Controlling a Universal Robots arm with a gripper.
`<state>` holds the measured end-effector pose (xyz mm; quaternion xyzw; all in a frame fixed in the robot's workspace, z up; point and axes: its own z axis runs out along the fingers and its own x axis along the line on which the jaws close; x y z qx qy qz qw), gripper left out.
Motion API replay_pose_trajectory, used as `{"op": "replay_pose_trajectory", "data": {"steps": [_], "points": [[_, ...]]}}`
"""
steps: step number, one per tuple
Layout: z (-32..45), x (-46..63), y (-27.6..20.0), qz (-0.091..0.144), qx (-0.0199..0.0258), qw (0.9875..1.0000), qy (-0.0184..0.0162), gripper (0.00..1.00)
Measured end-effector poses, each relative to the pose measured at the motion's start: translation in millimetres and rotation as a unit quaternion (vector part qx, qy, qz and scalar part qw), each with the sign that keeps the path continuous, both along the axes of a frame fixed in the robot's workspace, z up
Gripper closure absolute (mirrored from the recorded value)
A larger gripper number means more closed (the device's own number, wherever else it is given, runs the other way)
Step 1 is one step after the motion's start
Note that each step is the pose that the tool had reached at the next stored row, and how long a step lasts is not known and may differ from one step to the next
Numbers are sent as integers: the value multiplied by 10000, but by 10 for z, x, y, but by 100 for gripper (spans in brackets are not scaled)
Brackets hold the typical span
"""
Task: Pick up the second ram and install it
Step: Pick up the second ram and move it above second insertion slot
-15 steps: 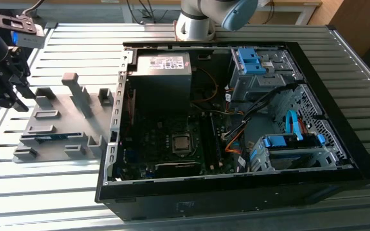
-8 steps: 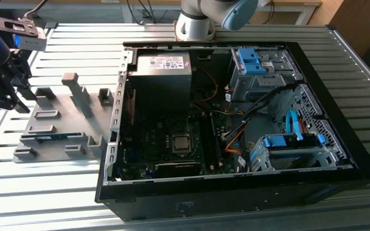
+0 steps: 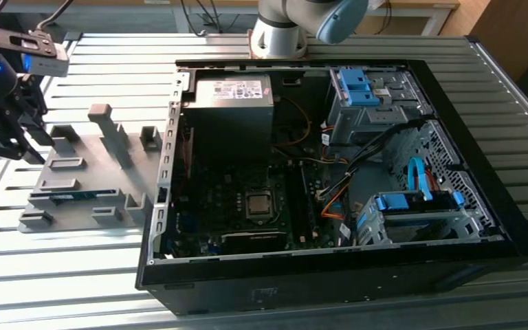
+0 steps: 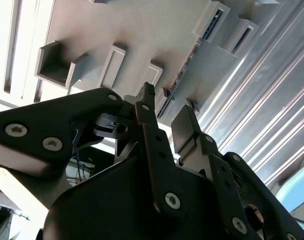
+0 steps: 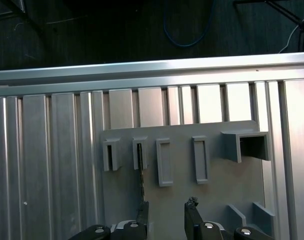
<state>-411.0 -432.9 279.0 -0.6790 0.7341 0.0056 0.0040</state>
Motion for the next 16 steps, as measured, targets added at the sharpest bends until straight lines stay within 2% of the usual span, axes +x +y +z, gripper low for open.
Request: {"op": "replay_pose_trajectory", "data": {"steps": [16], "points": [[-110, -1, -5, 0, 0, 10000, 0, 59]]}}
